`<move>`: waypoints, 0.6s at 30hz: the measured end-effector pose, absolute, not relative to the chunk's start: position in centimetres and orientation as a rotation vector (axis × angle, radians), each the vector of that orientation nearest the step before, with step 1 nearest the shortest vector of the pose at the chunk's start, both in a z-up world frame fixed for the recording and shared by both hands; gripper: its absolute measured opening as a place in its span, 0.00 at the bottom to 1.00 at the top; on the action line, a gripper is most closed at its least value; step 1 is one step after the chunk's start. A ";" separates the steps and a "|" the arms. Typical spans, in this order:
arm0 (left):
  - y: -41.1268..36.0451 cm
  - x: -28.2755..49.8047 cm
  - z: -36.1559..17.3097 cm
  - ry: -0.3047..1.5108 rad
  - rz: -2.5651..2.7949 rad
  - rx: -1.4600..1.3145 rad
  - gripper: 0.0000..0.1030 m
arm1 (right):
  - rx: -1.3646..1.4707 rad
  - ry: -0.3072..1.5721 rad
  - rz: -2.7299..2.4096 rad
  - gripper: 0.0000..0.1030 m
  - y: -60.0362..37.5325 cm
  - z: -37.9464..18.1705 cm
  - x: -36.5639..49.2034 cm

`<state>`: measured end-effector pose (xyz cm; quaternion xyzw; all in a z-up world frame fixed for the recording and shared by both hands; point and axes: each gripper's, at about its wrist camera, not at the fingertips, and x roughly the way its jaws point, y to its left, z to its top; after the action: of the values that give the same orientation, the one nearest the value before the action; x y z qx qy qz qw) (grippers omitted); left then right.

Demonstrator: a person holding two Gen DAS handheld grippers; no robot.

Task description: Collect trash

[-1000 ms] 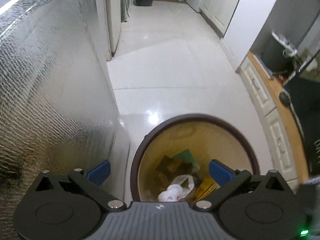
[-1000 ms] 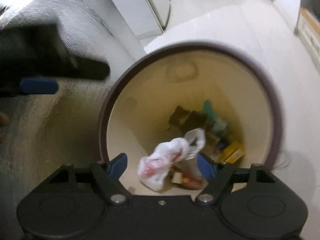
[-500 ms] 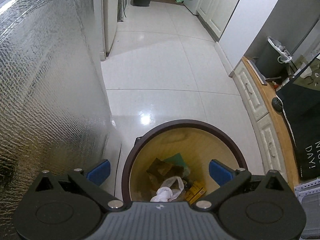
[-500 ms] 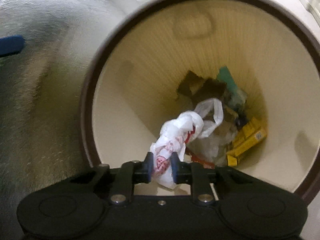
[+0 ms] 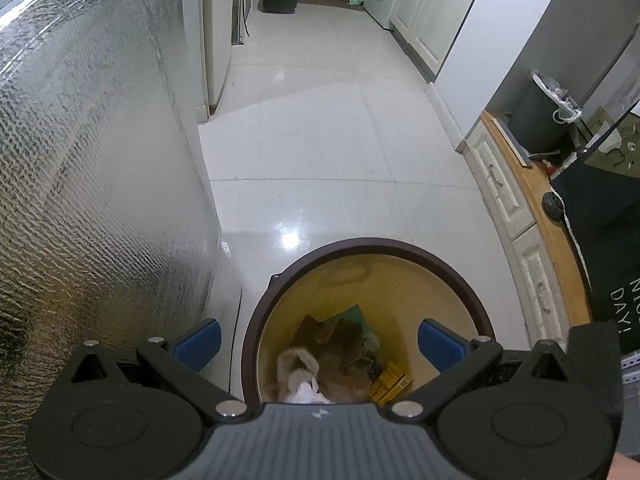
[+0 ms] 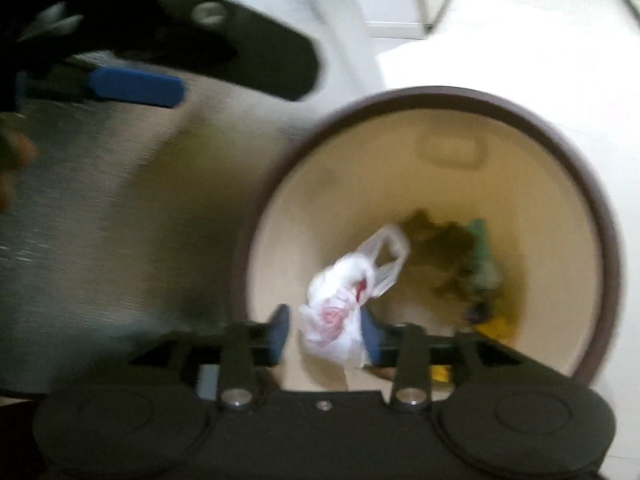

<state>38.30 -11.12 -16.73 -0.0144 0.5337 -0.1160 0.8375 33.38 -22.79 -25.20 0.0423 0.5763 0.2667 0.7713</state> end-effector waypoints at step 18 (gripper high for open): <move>-11.3 36.4 -17.8 1.160 -0.261 0.060 1.00 | 0.046 1.137 0.395 0.98 -28.6 -20.0 29.8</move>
<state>36.41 -11.33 -17.84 0.0284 0.5464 -0.1230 0.8280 29.76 -28.63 -19.99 0.0215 0.5346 0.1858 0.8241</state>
